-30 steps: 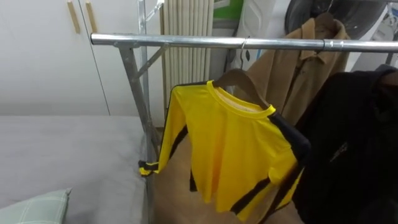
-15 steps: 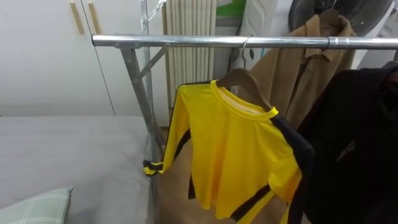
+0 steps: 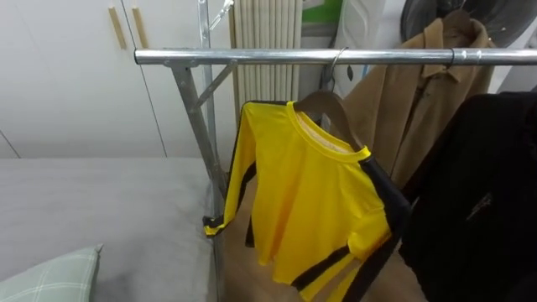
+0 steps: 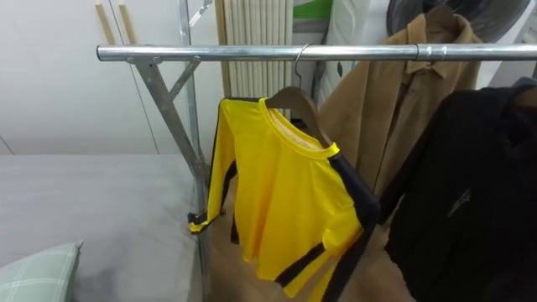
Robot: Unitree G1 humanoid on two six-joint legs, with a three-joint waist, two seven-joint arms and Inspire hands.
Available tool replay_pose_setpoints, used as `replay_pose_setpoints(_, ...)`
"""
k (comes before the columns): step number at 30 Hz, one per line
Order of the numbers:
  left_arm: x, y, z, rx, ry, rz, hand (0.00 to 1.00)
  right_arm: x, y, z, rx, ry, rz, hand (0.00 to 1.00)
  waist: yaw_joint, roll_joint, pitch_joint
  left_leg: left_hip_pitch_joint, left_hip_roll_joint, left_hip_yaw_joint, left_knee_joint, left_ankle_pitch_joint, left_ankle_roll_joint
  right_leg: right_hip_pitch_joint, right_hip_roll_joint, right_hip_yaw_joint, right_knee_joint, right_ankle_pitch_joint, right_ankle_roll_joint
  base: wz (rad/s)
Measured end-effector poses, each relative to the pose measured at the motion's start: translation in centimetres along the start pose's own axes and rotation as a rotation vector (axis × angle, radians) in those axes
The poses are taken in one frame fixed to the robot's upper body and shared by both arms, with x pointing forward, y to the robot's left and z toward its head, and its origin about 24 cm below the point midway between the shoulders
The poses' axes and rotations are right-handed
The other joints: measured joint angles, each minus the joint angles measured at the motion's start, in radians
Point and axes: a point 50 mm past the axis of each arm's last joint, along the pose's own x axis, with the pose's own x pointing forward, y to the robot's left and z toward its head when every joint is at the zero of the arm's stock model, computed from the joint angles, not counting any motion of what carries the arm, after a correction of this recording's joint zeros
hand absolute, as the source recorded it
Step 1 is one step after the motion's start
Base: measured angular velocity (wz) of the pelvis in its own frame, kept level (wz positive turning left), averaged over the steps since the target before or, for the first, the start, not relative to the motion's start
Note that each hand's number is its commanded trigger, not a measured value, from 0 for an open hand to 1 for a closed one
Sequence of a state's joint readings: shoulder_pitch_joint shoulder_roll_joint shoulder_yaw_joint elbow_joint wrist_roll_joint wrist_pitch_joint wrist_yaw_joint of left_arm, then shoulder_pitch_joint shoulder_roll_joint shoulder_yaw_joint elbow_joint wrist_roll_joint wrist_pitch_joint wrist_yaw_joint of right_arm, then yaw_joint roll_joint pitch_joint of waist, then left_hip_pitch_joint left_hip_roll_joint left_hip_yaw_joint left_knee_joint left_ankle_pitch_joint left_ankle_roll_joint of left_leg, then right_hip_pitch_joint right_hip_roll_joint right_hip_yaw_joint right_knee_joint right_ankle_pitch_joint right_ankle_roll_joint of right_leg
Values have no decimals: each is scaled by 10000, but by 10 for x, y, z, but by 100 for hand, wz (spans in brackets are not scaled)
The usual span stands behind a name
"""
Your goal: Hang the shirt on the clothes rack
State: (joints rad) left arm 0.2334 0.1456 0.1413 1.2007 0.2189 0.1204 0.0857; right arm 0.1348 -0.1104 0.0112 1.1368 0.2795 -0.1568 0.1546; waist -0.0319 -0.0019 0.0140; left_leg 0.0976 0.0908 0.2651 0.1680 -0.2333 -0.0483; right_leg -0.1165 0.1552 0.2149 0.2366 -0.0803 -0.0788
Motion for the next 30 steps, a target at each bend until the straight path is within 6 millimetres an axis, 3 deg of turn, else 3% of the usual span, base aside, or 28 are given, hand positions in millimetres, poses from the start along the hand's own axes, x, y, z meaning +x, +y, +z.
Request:
replay_pose_setpoints(16, -1, -6, 7, -2573, -415, -547, 0, 4, 3, 3, 201, 224, 282, 0, 1, 79, 61, -60, -16, -401, 7, 1, 6, 231, -177, -417, -277, -36, -12, 8)
replay_pose_setpoints(30, -1, -10, 7, -2722, -548, -940, 0, 4, 4, 1, 163, 451, 405, 0, 119, 238, 20, -22, -23, -561, 18, 7, 9, 320, -163, -538, -308, -126, -40, 2)
